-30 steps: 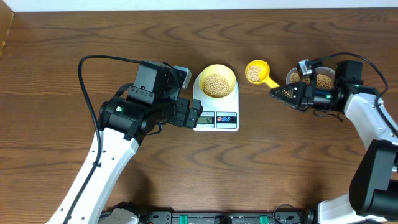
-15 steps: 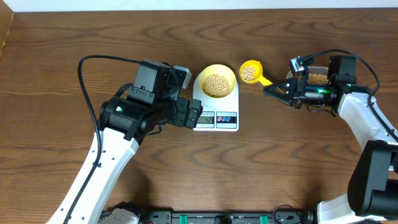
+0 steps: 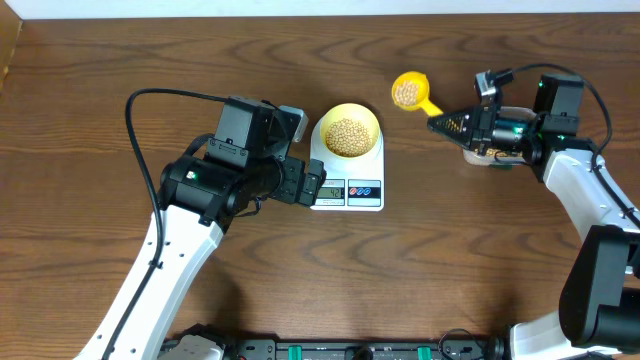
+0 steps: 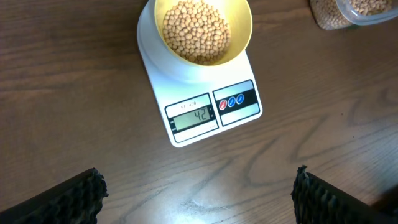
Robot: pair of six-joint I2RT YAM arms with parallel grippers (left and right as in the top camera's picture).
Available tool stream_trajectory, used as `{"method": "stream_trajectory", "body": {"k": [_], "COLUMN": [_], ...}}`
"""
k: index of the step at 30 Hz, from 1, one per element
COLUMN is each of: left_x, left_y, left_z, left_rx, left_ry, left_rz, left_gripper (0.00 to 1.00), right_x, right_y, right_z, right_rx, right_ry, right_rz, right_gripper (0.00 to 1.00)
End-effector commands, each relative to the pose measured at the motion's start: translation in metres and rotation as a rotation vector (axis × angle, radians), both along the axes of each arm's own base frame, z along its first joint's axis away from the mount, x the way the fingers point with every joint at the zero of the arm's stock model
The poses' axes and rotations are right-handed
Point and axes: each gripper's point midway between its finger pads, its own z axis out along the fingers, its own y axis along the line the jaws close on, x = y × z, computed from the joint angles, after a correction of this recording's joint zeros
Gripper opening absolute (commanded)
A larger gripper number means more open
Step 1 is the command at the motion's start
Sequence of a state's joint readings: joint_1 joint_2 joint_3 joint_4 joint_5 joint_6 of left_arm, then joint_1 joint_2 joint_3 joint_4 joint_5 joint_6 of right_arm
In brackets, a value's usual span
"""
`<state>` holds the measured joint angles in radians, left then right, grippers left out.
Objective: Scoop item into bowl and weigh 50g on scale
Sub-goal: 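Carry the scoop left over the yellow bowl on the scale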
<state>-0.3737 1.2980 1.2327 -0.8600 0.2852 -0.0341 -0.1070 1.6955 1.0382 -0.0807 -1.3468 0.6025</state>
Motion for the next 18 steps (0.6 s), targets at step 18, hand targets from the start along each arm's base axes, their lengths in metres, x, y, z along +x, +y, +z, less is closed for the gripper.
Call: {"method": "stream_trajectory", "body": {"k": [18], "left_x": [0.004], "left_y": [0.001], "left_z": [0.013], "left_rx": [-0.013], "left_ry": [-0.03], "left_rz": [0.017], "left_gripper": [0.98], "right_x": [0.003], "right_y": [0.037], "right_z": [0.003], "right_rx": [-0.048], "right_ry": [-0.154], "right_rz": [0.065], "right_gripper": [0.01]}}
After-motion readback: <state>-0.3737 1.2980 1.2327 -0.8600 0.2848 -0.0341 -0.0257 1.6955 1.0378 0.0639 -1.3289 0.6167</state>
